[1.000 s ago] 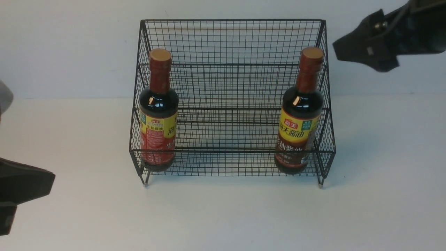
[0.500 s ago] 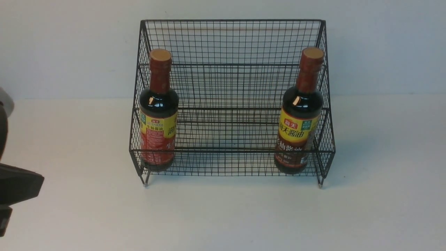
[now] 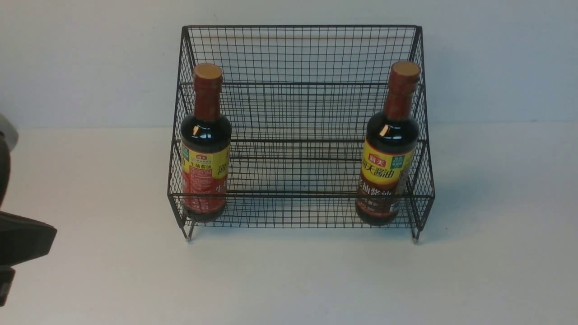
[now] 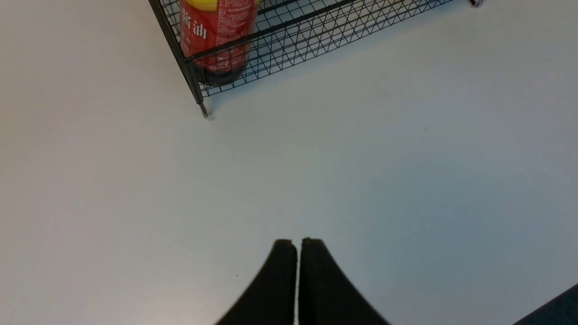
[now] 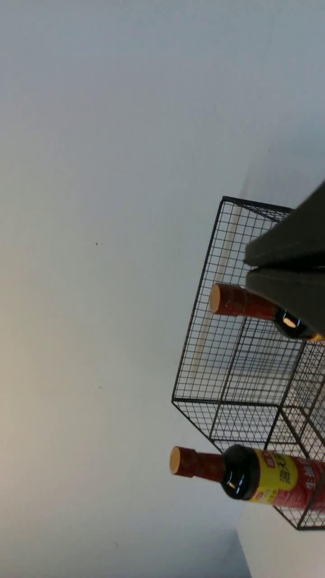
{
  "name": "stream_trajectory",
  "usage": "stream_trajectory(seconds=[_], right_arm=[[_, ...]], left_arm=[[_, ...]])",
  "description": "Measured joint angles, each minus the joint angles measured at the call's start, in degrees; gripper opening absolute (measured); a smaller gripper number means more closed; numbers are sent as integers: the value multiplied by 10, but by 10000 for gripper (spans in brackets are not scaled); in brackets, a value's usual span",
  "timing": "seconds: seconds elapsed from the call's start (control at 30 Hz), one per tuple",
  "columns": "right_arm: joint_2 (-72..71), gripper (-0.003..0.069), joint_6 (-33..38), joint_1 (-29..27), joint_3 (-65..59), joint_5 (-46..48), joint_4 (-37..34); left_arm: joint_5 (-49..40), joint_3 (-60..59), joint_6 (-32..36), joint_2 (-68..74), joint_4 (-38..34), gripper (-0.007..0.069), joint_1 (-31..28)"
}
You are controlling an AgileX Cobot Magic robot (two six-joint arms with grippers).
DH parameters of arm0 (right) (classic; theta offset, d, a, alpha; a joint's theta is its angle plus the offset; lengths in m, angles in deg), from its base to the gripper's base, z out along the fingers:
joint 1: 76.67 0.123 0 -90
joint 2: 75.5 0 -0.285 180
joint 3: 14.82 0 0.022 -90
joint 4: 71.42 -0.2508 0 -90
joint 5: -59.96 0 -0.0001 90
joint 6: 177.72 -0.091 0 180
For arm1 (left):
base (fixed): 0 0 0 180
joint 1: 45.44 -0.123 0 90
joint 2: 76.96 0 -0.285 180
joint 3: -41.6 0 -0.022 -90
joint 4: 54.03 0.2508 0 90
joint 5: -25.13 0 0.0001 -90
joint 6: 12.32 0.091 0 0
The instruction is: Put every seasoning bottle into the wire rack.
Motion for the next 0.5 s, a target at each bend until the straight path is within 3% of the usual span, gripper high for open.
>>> stream_trajectory(seconds=[0.5], right_arm=[[0,-15,9,0,-15,-15,-4]], left_arm=[[0,0,0,0,0,-4,0]])
